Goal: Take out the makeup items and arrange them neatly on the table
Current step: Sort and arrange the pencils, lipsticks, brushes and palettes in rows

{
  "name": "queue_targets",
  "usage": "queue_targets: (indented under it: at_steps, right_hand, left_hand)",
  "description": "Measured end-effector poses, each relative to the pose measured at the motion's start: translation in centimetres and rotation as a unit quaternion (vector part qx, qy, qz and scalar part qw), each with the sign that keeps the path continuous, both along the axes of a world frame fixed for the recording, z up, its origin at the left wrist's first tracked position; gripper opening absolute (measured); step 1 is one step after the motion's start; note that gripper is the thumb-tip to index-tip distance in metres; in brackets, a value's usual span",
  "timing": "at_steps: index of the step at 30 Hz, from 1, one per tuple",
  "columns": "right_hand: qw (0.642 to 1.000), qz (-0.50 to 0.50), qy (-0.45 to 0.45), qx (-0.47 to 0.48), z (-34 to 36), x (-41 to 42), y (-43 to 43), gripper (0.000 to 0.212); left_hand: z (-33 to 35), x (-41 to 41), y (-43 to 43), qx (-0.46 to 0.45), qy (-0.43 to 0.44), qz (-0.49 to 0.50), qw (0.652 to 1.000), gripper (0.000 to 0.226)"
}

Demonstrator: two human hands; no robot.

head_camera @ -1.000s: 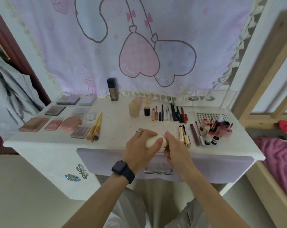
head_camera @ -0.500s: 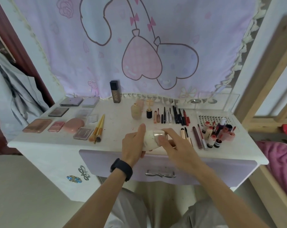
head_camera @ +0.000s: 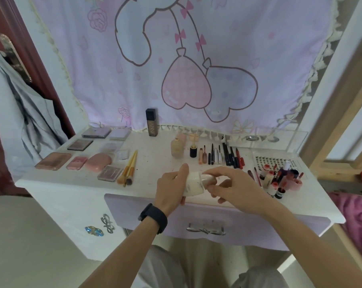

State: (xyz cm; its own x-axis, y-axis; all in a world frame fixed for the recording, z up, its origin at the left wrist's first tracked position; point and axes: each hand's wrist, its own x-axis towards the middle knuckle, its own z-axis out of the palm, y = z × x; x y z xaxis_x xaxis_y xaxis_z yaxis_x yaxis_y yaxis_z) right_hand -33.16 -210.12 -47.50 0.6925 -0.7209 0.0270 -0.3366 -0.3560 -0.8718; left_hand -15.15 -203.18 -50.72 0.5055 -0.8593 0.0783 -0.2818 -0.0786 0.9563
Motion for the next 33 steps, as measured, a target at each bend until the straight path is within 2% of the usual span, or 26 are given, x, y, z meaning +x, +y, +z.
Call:
queue_targets:
  at_steps: [3, 5, 7, 10, 11, 14, 17, 20, 28, 30, 33]
  right_hand:
    - [0.999, -0.021, -0.027, 0.014, 0.1, 0.1, 0.0, 0.045]
    - [0.992, -0.025, -0.069, 0.107, -0.1, 0.1, -0.3, 0.052]
    - [0.981, -0.028, -0.072, 0.176, 0.0, 0.1, -0.3, 0.039]
    - [0.99, -0.042, -0.013, 0.137, 0.0, 0.4, -0.2, 0.056]
    - [0.991, -0.035, -0.008, 0.127, -0.1, 0.5, -0.3, 0.054]
    - [0.993, -0.013, -0.038, 0.108, -0.1, 0.5, -0.4, 0.024]
    - [0.999, -0.019, -0.029, 0.005, -0.2, 0.2, -0.6, 0.028]
    - [0.997, -0.014, -0.032, -0.076, -0.1, 0.2, -0.2, 0.033]
    - [0.996, -0.023, -0.04, -0.072, -0.4, 0.8, -0.4, 0.03]
    - [0.996, -0.048, -0.061, -0.047, -0.8, 1.1, -0.6, 0.027]
    - [0.988, -0.087, -0.126, 0.032, -1.8, 1.7, -0.7, 0.022]
  left_hand:
    - [0.4, 0.0, 0.0, -0.009, 0.005, -0.002, 1.0, 0.06]
    - [0.7, 0.1, 0.1, -0.012, 0.003, -0.006, 1.0, 0.061]
    - [0.8, 0.1, 0.2, -0.01, 0.0, -0.01, 1.0, 0.061]
    - [0.7, 0.1, 0.3, -0.005, -0.009, -0.013, 1.0, 0.061]
    - [0.7, 0.2, 0.3, -0.004, -0.011, -0.014, 1.0, 0.061]
    - [0.6, 0.5, 0.3, 0.009, 0.005, -0.015, 1.0, 0.06]
    - [0.5, 1.2, 0.3, 0.049, 0.063, -0.011, 0.997, 0.06]
    - [0.5, 1.9, 0.2, 0.082, 0.089, -0.019, 0.992, 0.072]
    - [0.6, 2.7, 0.0, 0.086, 0.119, -0.03, 0.989, 0.083]
    - [0.6, 2.9, -0.1, 0.079, 0.184, -0.04, 0.979, 0.087]
    - [0.6, 3.6, 0.0, 0.029, 0.357, -0.087, 0.93, 0.088]
